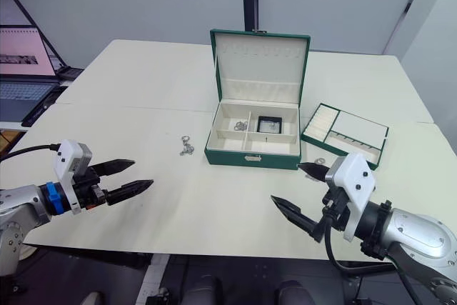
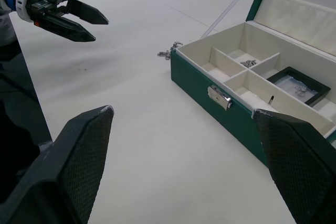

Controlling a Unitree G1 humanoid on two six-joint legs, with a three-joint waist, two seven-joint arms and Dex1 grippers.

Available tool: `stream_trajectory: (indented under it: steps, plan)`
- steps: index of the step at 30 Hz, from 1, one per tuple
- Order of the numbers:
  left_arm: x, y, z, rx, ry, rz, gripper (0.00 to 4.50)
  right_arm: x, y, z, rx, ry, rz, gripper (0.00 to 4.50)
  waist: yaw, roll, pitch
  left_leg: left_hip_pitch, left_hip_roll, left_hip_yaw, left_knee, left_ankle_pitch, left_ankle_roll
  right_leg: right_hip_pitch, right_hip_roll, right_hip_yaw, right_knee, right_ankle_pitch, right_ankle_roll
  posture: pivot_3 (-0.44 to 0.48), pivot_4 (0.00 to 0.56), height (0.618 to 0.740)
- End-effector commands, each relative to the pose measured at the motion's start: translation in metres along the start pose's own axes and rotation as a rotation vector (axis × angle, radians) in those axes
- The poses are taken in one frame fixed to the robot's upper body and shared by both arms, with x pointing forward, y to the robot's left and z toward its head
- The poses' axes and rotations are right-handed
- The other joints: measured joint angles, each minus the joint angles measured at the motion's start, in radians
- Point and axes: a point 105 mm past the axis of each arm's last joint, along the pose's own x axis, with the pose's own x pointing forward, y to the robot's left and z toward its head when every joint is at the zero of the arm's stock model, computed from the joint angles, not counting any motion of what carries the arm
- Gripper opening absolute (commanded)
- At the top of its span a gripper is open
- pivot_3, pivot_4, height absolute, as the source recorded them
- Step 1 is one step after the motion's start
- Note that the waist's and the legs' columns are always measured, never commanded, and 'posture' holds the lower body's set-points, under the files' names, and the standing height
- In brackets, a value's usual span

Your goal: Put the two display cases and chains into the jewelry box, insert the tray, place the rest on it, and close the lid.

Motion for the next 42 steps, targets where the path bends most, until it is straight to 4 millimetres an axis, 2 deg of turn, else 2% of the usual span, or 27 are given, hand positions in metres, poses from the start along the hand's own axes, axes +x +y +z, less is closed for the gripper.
stream_trajectory:
  steps: [1,9,15,19,25,33,42]
  plan:
    - [-0.004,-0.003,0.011,0.032,-0.035,0.004,4.49,0.000,0.003,0.005,-0.022,-0.014,0.017,4.50,0.000,0.000,0.000,0.000,0.000,0.000,0.000,0.000,0.000,0.000,0.000,0.000,0.000,0.000,0.000,0.000,0.150,0.740]
    - [0.004,-0.005,0.011,-0.003,-0.017,0.040,4.49,0.002,0.007,0.008,-0.037,-0.031,0.042,4.50,-0.001,0.000,0.000,0.000,0.000,0.000,0.000,0.000,0.000,0.000,0.000,0.000,0.000,0.000,0.000,0.000,0.150,0.740]
    - [0.028,0.001,0.022,-0.079,-0.030,0.243,4.49,0.006,0.009,0.019,-0.069,-0.055,0.065,4.50,0.000,0.000,0.000,0.000,0.000,-0.001,0.000,0.000,0.000,0.000,0.000,0.000,0.000,0.000,0.000,0.000,0.150,0.740]
    - [0.050,-0.003,0.027,-0.077,-0.038,0.312,4.49,0.008,0.007,0.024,-0.080,-0.060,0.071,4.50,0.000,-0.001,0.000,0.000,0.000,-0.001,0.000,0.000,0.000,0.000,0.000,0.000,0.000,0.000,0.000,0.000,0.150,0.740]
    - [0.076,0.002,0.012,-0.055,-0.006,0.411,4.49,0.010,0.002,0.029,-0.102,-0.047,0.075,4.50,-0.001,-0.001,0.000,0.000,0.000,-0.001,0.000,0.000,0.000,0.000,0.000,0.000,0.000,0.000,0.000,0.000,0.150,0.740]
    - [0.100,0.012,-0.002,-0.067,-0.001,0.436,4.49,0.009,-0.004,0.032,-0.127,-0.026,0.067,4.50,0.003,-0.001,0.000,0.000,-0.001,-0.001,0.000,0.000,0.000,0.000,0.000,0.000,0.000,0.000,0.000,0.000,0.150,0.740]
    - [0.130,0.014,-0.013,-0.074,0.016,0.424,4.49,0.011,-0.006,0.036,-0.139,-0.030,0.067,4.50,0.004,-0.001,0.000,0.000,-0.001,0.000,0.000,0.002,-0.004,0.001,0.000,0.000,-0.001,0.000,0.000,0.000,0.150,0.740]
